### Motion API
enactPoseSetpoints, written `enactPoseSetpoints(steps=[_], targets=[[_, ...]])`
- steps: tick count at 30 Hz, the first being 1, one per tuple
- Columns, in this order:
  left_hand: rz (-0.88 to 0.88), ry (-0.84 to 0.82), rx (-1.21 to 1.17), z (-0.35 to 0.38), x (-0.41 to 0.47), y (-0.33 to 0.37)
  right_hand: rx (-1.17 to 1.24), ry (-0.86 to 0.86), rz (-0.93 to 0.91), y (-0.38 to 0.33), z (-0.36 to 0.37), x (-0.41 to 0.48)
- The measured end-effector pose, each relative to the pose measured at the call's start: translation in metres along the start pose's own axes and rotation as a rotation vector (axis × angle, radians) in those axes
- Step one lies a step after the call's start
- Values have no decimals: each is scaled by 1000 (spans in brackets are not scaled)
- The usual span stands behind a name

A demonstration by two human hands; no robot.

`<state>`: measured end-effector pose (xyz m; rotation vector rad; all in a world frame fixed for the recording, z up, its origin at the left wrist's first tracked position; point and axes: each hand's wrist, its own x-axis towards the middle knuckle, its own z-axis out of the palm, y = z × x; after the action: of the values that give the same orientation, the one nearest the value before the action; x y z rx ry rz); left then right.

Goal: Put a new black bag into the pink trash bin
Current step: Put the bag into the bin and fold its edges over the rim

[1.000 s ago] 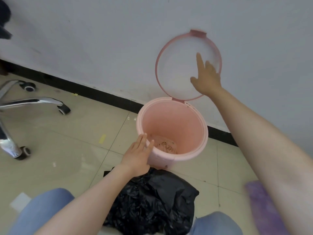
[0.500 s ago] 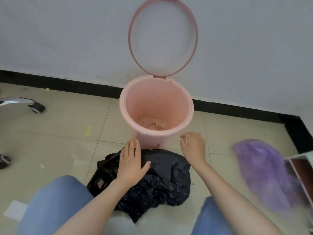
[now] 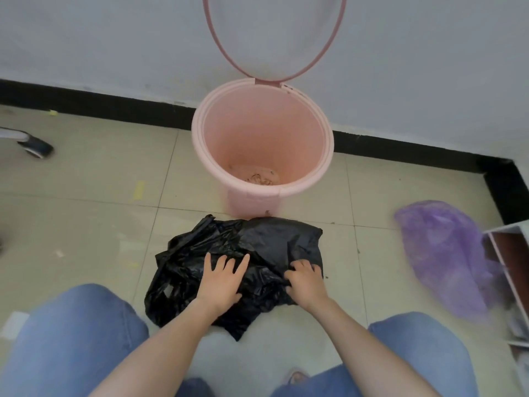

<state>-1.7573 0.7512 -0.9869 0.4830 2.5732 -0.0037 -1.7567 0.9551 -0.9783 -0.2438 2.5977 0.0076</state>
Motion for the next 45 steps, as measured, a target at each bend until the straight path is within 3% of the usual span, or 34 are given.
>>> enactPoseSetpoints(steps=[6, 14, 24, 27, 30, 35, 40, 45], targets=[[156, 168, -46, -21, -4, 2, 58, 156, 68, 22, -34, -4], [596, 685, -82, -109, -12, 60, -47, 509, 234, 81, -130, -67], [754, 1075, -418, -229, -27, 126, 130, 983, 385, 124, -233, -172], [794, 1229, -437, -274, -45, 127, 188, 1216, 364, 124, -269, -192], [839, 1382, -428, -309, -64, 118, 383, 1384, 232, 114, -305, -193], [885, 1494, -294, -333, -84, 78, 608, 1329, 15, 86, -349, -160], [785, 1454, -386, -327, -92, 32, 738, 1086, -167, 48, -363, -116], [652, 1311, -492, -301, -97, -7, 886, 782, -107, 22, -350, -71]])
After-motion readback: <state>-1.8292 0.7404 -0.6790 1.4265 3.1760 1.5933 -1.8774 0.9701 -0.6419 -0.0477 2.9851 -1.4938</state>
